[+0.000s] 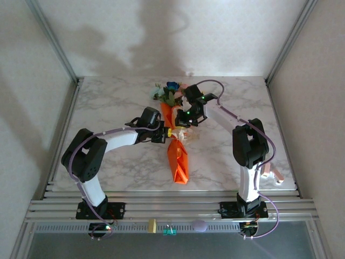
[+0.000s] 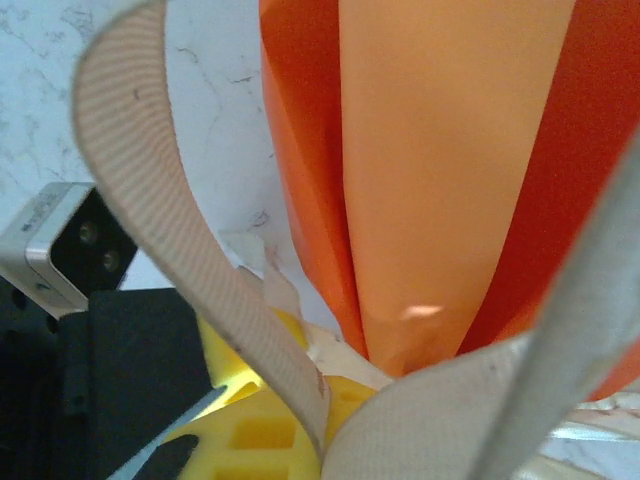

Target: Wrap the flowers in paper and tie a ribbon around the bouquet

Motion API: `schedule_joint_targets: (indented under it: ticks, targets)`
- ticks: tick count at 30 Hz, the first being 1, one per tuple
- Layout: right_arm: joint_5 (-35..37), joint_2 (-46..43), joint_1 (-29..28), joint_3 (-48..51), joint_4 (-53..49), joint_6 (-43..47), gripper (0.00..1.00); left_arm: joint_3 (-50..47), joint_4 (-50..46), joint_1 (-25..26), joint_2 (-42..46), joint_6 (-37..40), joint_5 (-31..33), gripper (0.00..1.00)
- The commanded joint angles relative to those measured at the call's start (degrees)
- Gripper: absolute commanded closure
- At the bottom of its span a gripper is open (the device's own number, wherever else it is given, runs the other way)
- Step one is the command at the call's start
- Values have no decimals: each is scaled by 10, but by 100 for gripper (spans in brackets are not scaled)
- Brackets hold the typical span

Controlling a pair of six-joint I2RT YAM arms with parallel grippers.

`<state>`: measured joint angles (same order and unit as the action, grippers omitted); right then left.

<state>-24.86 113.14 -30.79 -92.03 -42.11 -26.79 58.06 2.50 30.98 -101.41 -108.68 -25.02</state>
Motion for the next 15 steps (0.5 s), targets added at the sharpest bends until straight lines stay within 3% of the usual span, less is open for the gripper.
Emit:
schedule_joint_targets:
  ticks: [1,15]
  targets:
    - [-30,-16,-4,4,-28,-53,100,-7,74,6,6,-10,-9,100]
    - [-24,39,-3,-50,-22,-113,100,-88,210,17,18,-39,-13,100]
